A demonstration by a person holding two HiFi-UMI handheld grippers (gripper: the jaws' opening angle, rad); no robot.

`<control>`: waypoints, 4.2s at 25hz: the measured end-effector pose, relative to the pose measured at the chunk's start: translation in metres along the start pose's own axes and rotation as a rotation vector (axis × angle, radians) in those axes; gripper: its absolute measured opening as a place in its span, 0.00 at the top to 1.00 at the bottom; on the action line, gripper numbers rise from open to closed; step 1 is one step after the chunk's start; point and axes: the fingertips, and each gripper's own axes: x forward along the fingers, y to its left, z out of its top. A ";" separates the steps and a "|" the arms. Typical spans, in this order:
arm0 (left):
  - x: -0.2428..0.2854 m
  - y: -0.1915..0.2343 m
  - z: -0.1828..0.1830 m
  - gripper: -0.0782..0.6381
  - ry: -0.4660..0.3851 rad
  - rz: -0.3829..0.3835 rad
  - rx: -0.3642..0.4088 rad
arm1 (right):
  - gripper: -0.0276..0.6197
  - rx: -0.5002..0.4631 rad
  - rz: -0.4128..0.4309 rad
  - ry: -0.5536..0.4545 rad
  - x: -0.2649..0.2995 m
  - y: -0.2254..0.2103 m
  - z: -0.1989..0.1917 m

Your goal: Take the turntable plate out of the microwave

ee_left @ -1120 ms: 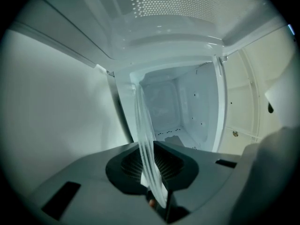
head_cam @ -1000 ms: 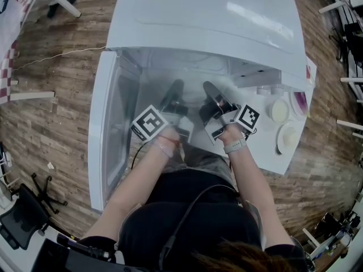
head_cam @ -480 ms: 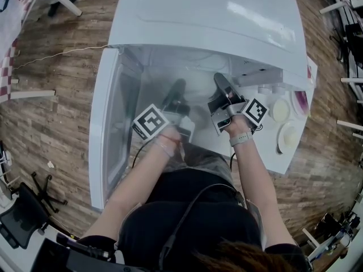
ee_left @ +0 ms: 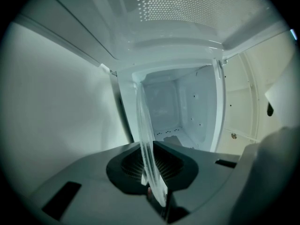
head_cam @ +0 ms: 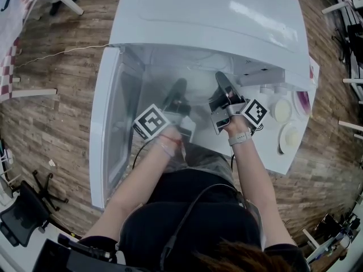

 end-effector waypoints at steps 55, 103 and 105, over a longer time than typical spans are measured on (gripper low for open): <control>-0.027 0.002 -0.002 0.82 -0.015 -0.013 0.084 | 0.88 -0.065 0.096 0.091 -0.043 0.003 -0.035; -0.085 -0.002 -0.032 0.82 0.050 -0.076 0.084 | 0.89 0.029 0.159 -0.028 -0.105 0.003 -0.077; -0.089 -0.001 -0.034 0.82 0.060 -0.077 0.088 | 0.89 0.033 0.158 -0.036 -0.110 0.003 -0.081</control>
